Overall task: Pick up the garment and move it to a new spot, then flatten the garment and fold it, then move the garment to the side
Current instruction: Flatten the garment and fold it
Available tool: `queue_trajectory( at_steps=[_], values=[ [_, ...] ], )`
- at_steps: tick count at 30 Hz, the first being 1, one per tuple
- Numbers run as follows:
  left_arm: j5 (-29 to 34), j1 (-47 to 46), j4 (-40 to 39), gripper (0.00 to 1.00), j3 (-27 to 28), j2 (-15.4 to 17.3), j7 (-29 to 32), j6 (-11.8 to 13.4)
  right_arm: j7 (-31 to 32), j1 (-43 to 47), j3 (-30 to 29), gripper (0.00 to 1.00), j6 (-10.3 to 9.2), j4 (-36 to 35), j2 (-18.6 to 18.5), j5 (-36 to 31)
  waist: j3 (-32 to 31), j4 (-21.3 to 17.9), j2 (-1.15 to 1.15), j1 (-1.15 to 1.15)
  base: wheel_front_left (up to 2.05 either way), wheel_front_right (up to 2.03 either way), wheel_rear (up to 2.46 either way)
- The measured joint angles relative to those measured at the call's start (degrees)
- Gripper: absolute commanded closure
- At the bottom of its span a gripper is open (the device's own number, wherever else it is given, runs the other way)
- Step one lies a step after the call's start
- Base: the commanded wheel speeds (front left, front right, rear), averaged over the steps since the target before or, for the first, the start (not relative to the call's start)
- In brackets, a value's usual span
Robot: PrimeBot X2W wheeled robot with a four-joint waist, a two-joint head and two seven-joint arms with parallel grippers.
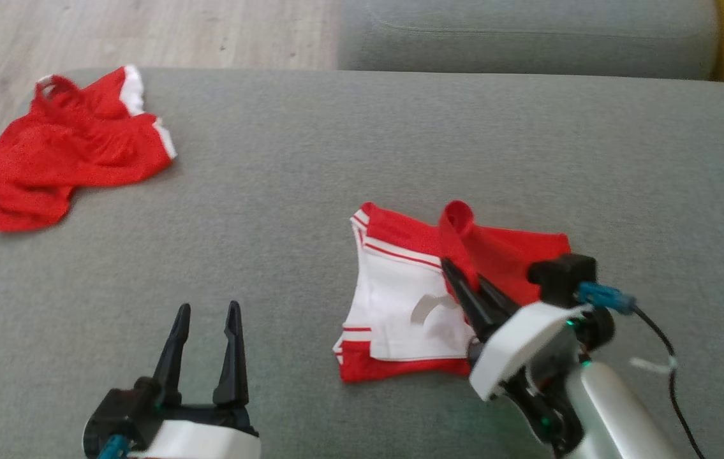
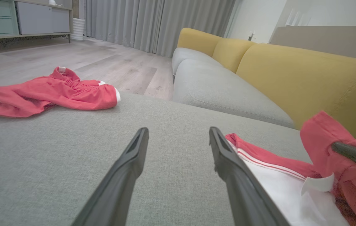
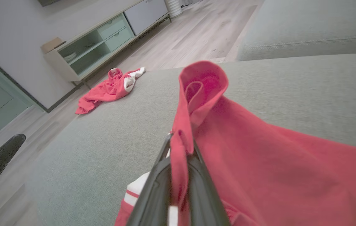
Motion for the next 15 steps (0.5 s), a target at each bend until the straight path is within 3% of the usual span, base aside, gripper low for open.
queue_trajectory(
  at_steps=[11, 12, 13, 14, 15],
  values=[
    [0.0, -0.3, 0.5, 0.0, -1.0, -0.8, 0.0, -0.5, -3.8, -9.6, 7.4, 1.0, 0.0, 13.7, -0.4, 2.8, 1.7, 4.5, 0.0, 0.0, 0.0, 0.0, 0.0],
    [0.0, -0.3, 0.6, 0.0, -1.0, -0.9, 0.0, -0.5, -3.9, -10.2, 8.0, 0.72, 0.0, 14.7, -0.4, 3.0, 1.9, 4.8, 0.0, 0.01, 0.0, 0.0, 0.0],
    [0.0, -0.3, 0.8, 0.0, -1.0, -0.9, -0.1, -0.5, -4.3, -10.8, 8.7, 0.54, 0.0, 15.7, -0.5, 3.3, 2.1, 5.0, 0.0, 0.0, 0.0, 0.0, 0.0],
    [0.0, -0.4, 1.0, 0.0, -1.0, -1.0, -0.1, -0.5, -4.9, -11.3, 9.5, 0.03, 0.0, 16.3, -0.5, 4.0, 2.2, 5.2, 0.0, 0.01, 0.0, 0.0, 0.0],
    [0.0, -0.4, 1.2, 0.0, -1.0, -1.0, -0.1, -0.5, -5.5, -11.9, 10.4, 0.0, 0.0, 16.7, -0.6, 4.8, 2.3, 5.3, 0.0, 0.01, 0.0, 0.0, 0.0]
  ],
)
